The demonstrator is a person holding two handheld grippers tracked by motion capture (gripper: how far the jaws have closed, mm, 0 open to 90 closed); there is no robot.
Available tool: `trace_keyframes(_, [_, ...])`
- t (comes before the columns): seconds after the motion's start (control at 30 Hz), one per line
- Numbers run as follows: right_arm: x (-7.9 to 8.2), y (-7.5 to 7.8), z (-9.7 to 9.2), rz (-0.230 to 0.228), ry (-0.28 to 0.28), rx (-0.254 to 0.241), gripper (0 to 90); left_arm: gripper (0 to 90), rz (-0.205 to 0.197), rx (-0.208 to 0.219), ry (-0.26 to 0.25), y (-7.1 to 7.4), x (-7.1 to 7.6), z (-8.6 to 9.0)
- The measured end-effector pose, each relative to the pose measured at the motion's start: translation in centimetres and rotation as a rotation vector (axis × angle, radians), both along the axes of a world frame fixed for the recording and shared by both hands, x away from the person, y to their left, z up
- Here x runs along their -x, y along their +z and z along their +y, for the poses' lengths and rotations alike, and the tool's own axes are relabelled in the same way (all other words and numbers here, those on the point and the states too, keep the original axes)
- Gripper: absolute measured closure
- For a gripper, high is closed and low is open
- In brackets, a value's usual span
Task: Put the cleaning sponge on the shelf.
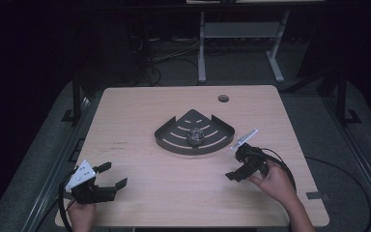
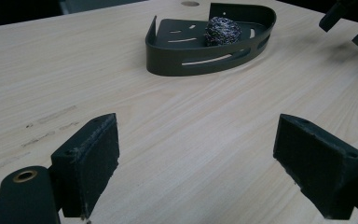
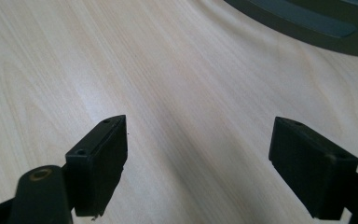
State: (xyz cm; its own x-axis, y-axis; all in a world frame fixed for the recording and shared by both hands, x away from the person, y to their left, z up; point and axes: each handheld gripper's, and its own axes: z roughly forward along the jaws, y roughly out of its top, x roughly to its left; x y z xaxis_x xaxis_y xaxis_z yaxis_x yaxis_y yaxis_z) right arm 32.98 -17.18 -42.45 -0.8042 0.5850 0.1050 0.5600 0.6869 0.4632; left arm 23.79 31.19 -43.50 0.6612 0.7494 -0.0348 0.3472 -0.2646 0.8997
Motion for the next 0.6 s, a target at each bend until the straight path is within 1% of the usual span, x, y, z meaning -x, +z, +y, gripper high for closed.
trace_keyframes(0.37, [1.3,-0.3,-1.0,-0.008,-0.009,-0.007,18.6,13.7,0.004,-0.003,0.001,0.0,0.0,0.0])
trace_keyframes(0.4, [1.6,-0.4,-1.2,-0.007,-0.014,-0.017,18.4,13.7,0.004,-0.004,0.000,0.0,0.0,0.0])
trace_keyframes(0.47, [1.8,-0.4,-1.3,-0.010,-0.018,-0.018,18.3,13.7,0.005,-0.004,0.000,0.0,0.0,0.0])
trace_keyframes(0.6, [3.1,-0.5,-1.7,-0.030,-0.022,-0.041,18.2,13.7,0.005,-0.003,0.000,-0.1,-0.1,-0.1])
